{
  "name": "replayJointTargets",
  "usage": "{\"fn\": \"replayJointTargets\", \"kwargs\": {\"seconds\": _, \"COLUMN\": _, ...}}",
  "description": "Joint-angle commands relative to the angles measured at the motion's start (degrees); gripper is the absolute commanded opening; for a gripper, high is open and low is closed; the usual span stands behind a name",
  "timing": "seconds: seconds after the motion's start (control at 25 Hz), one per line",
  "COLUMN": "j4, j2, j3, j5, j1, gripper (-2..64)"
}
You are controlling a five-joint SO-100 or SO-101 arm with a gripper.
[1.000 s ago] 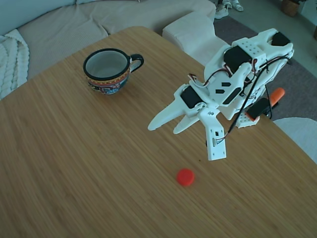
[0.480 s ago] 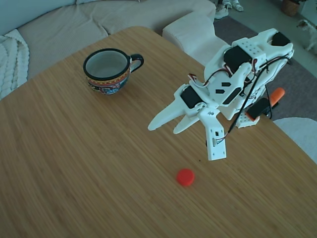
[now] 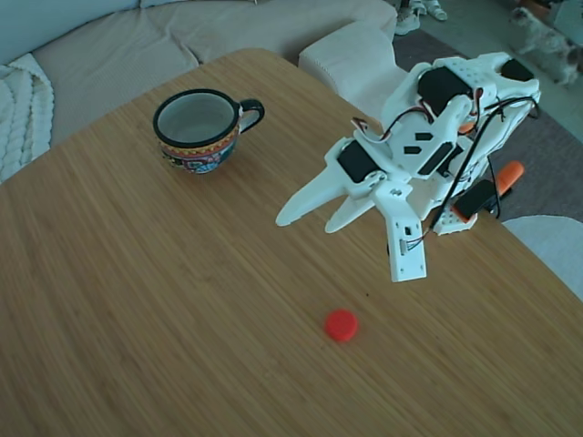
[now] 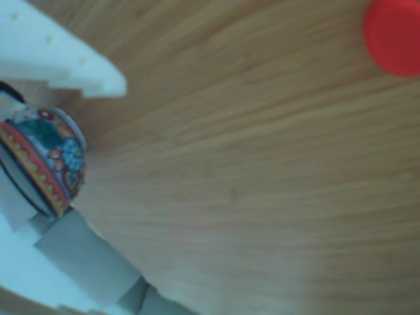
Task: Grasp a red cap and put it in the cup.
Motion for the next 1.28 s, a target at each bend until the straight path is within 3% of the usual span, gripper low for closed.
{"fn": "replayJointTargets", "kwargs": {"seconds": 0.0, "j4": 2.5, "j2": 0.9, "j3": -7.5, "j5": -0.1, "j1": 0.0, "gripper": 43.7}}
{"fn": "replayJointTargets", "kwargs": {"seconds": 0.48, "j4": 24.4, "j2": 0.3, "j3": -26.0, "j5": -0.4, "j1": -1.2, "gripper": 44.3}}
{"fn": "replayJointTargets", "kwargs": {"seconds": 1.0, "j4": 31.5, "j2": -0.3, "j3": -34.5, "j5": -5.2, "j1": -19.8, "gripper": 44.4}}
{"fn": "replayJointTargets", "kwargs": {"seconds": 1.24, "j4": 31.6, "j2": -11.1, "j3": -38.3, "j5": -4.9, "j1": -20.7, "gripper": 44.1}}
